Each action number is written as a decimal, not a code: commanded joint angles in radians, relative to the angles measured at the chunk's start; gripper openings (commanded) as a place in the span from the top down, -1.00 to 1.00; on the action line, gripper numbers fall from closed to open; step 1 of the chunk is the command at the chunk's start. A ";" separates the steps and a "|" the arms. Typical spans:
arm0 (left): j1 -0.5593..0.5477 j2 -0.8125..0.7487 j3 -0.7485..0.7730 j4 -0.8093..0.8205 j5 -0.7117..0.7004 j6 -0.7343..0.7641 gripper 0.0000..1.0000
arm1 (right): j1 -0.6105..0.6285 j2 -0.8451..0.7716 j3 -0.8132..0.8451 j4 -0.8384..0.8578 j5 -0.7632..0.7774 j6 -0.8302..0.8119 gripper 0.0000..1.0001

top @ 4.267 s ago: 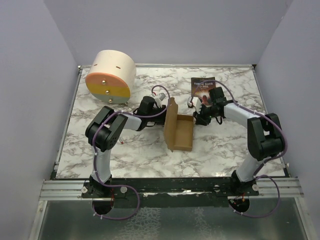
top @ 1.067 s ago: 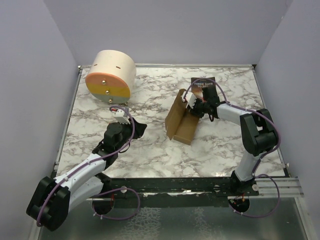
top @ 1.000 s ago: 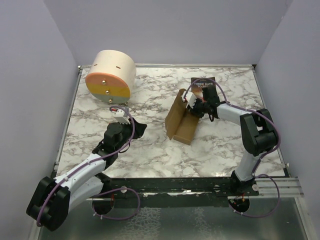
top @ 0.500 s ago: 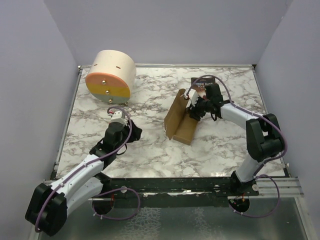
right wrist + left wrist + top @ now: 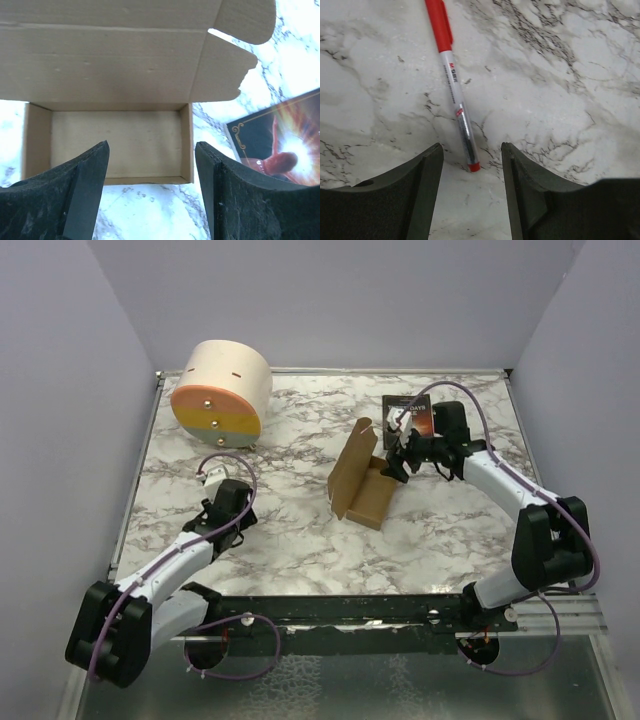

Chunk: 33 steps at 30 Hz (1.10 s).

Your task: Fold the paper box

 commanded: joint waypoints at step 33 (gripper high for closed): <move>0.082 0.220 0.067 0.017 -0.071 -0.026 0.99 | -0.084 -0.024 0.009 -0.087 -0.304 0.061 -0.40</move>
